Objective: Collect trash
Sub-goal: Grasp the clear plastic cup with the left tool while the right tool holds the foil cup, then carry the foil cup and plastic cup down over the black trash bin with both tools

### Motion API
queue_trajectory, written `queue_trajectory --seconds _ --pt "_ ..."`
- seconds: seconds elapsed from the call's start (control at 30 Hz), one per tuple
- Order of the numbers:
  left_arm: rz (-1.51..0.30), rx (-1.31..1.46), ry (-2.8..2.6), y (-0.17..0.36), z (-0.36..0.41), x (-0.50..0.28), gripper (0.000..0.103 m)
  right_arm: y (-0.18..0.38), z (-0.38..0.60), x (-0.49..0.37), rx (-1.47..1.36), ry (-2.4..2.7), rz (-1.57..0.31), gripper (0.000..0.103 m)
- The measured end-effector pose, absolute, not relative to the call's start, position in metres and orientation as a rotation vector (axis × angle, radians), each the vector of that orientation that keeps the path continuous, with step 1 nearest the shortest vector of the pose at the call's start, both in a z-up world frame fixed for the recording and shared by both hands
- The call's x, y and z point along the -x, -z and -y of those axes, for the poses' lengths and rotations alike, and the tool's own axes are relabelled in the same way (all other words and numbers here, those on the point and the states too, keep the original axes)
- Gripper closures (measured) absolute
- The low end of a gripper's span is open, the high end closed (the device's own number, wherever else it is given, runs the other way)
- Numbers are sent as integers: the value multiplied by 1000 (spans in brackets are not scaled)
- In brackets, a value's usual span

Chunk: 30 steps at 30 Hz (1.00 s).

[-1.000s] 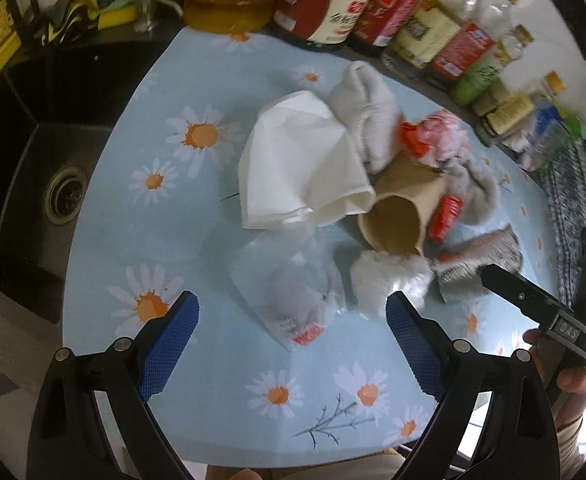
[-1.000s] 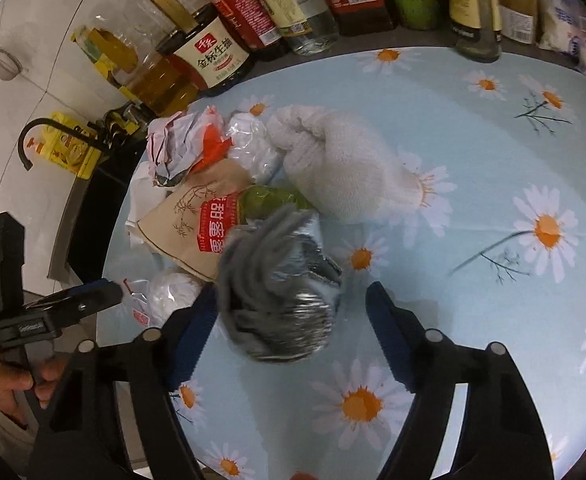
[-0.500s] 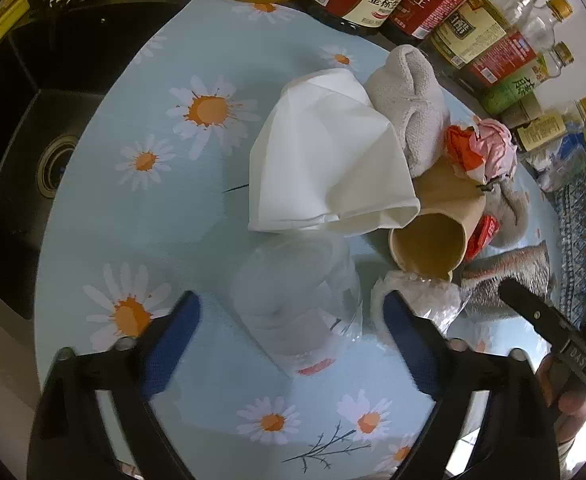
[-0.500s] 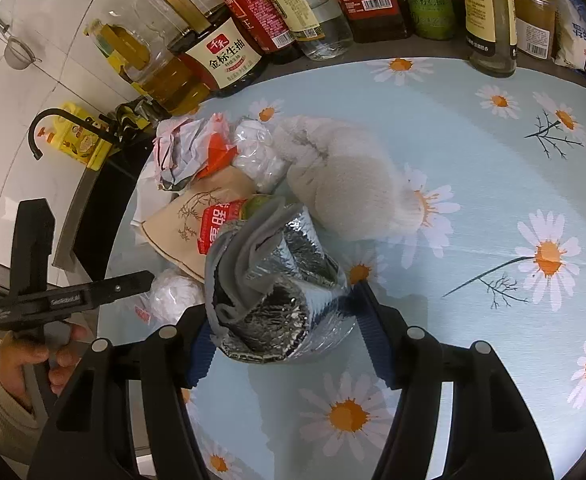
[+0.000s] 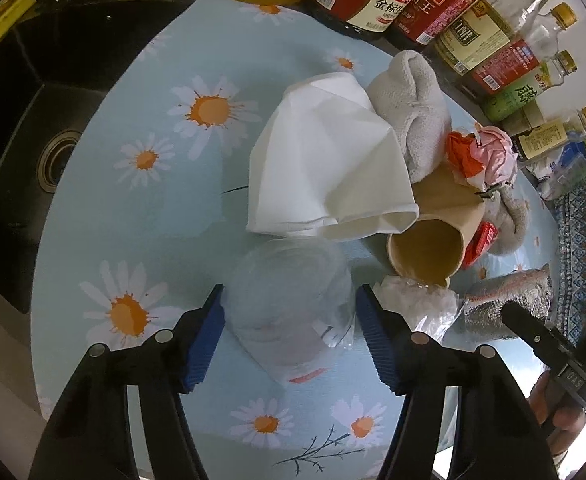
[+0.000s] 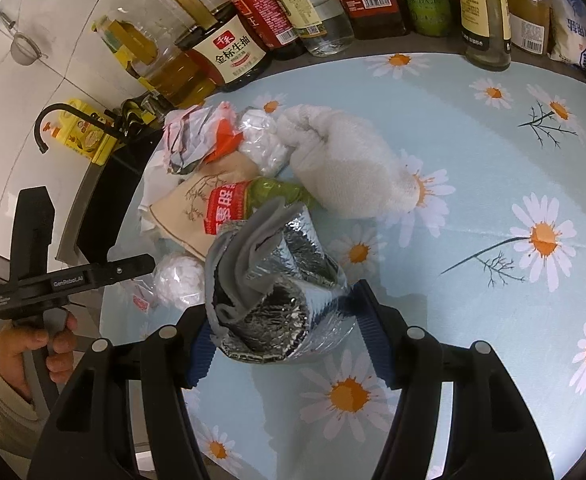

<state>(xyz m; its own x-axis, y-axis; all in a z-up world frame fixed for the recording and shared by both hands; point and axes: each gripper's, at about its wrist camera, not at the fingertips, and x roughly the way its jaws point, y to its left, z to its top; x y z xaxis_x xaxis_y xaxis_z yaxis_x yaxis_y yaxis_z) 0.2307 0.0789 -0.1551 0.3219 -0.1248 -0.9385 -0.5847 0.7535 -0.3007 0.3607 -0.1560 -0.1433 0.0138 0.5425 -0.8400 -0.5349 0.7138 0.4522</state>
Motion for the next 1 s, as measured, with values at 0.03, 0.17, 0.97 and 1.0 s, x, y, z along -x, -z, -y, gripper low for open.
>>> queue_trajectory --seconds 0.03,0.17,0.97,1.0 --pt "-1224 691 -334 154 -79 -228 40 142 156 -358 -7 -835 -1310 40" --pt "-1201 686 -312 146 -81 -217 40 134 155 -339 -3 -815 -1295 40" --pt "-1090 595 -106 106 -70 -92 40 88 133 -172 -13 -789 -1206 40" --pt "-1089 595 -103 106 -70 -87 40 87 131 -164 -10 -793 -1203 40"
